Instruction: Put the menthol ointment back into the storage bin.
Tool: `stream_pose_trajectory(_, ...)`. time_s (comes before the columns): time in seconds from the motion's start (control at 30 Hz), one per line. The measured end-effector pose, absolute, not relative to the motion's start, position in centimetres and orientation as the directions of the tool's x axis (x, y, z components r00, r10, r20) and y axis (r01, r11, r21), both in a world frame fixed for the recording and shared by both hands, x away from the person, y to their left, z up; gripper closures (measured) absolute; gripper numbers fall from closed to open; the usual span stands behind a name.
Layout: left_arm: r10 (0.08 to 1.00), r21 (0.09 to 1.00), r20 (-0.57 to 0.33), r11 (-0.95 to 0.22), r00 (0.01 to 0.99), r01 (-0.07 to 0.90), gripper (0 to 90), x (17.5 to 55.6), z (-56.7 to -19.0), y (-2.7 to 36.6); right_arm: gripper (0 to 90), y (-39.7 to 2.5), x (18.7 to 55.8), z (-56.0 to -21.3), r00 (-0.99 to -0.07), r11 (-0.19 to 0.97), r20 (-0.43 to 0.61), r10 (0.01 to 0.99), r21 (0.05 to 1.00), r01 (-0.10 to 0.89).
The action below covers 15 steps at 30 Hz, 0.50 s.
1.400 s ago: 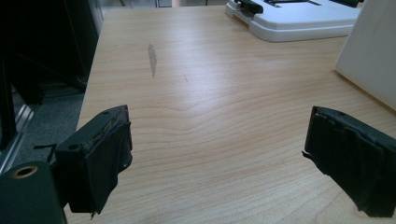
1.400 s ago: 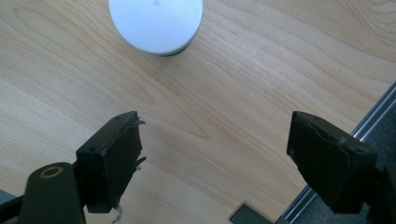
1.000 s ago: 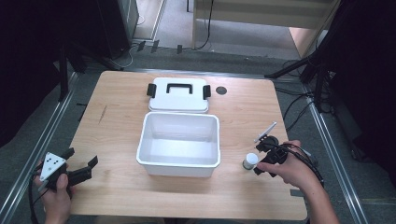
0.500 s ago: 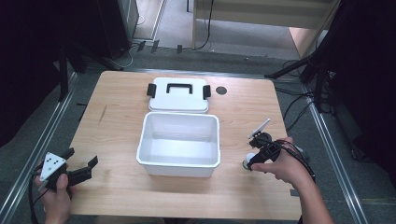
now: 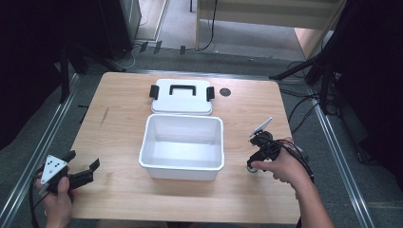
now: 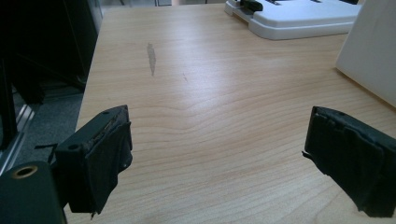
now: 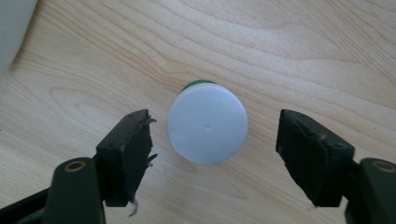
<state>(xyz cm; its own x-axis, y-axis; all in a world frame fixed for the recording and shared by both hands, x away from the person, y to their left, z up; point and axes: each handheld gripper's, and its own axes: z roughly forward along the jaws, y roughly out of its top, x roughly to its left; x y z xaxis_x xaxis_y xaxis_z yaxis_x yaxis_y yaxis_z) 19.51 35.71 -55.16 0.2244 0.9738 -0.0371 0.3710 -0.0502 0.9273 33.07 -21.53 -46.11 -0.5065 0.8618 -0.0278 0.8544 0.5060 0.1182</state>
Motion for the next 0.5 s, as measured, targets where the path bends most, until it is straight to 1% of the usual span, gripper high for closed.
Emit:
stream_pose_trajectory(0.07, 0.974, 0.927, -0.036, -0.052, 0.225, 0.371, 8.2, 19.52, -55.16, 35.73, 33.5, -21.44, 33.13, -46.18, -0.500, 0.498, -0.008, 0.866, 0.115, 0.860)
stream_pose_trajectory(0.13, 0.974, 0.927, -0.036, -0.052, 0.226, 0.372, 8.2, 19.53, -55.16, 35.73, 33.9, -21.29, 33.15, -46.33, -0.499, 0.496, 0.001, 0.867, 0.112, 0.861)
stream_pose_trajectory(0.37, 0.974, 0.927, -0.037, -0.051, 0.225, 0.373, 8.2, 19.53, -55.16, 35.73, 38.8, -20.93, 33.38, -46.89, -0.492, 0.491, -0.015, 0.871, 0.081, 0.867)
stream_pose_trajectory(0.5, 0.974, 0.927, -0.038, -0.050, 0.225, 0.373, 8.2, 19.53, -55.16, 35.75, 43.8, -20.80, 33.51, -47.07, -0.475, 0.475, -0.016, 0.880, 0.068, 0.878)
